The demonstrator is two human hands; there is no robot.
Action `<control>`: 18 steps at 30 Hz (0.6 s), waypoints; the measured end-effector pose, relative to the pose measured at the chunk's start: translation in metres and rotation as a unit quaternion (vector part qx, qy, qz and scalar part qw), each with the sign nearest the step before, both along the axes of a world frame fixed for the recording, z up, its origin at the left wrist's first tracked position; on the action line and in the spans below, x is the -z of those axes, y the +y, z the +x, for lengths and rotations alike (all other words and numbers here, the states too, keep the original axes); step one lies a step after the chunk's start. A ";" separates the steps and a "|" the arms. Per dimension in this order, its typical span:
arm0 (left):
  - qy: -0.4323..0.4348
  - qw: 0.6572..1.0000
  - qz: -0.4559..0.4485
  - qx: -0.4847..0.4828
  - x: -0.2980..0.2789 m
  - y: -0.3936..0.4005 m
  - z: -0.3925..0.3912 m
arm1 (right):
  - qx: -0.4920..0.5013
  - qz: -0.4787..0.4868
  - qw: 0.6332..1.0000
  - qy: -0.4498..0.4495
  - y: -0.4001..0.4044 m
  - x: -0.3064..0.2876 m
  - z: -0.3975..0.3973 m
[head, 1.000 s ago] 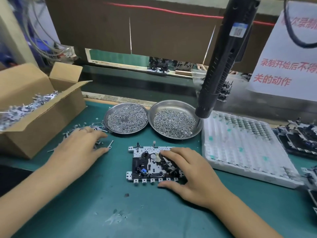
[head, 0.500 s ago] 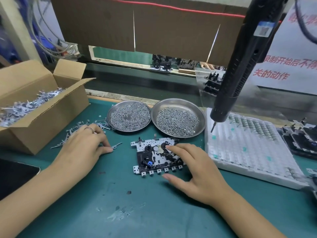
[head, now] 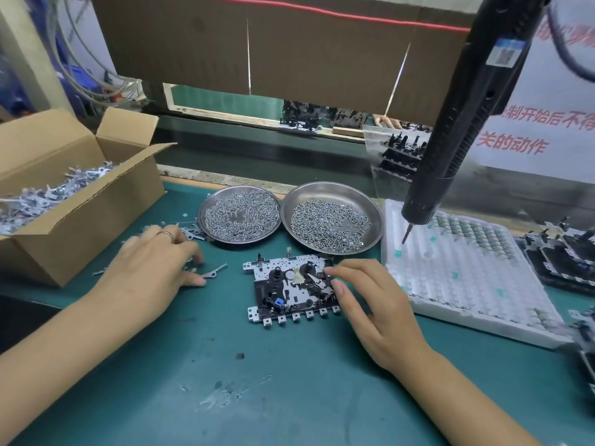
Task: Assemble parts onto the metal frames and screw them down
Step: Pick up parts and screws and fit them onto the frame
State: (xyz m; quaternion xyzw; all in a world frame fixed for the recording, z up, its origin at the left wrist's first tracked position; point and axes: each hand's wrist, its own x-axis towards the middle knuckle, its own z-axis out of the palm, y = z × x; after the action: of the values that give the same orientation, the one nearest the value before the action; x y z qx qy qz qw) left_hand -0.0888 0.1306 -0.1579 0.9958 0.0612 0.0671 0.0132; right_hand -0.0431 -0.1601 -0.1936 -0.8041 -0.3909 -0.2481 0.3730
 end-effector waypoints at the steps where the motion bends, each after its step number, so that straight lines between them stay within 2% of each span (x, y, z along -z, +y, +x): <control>1: 0.001 1.000 -0.027 -0.006 0.000 0.002 0.000 | -0.003 -0.006 1.000 -0.001 0.001 0.000 0.000; 4: -0.027 0.995 -0.101 -0.001 0.000 0.003 0.001 | -0.007 -0.018 1.000 -0.005 0.001 0.000 0.001; 8: -0.061 0.992 -0.110 0.013 0.001 -0.003 -0.001 | -0.006 -0.007 1.000 -0.007 0.000 0.002 0.002; 13: -0.188 0.958 -0.215 0.028 -0.010 -0.030 -0.009 | 0.002 0.043 0.999 0.013 0.003 0.001 0.000; 15: -0.240 0.946 -0.205 0.070 -0.014 -0.055 -0.012 | -0.001 0.099 0.993 0.063 0.007 -0.002 -0.002; 18: -0.265 0.945 -0.148 0.121 -0.014 -0.090 -0.009 | -0.015 0.143 0.981 0.134 0.016 -0.006 -0.006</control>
State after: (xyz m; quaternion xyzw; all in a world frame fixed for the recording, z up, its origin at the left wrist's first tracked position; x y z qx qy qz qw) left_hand -0.0980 0.0406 -0.1443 0.9289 -0.0558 0.3164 0.1843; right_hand -0.0496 -0.1439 -0.1872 -0.7624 -0.3104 -0.1859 0.5365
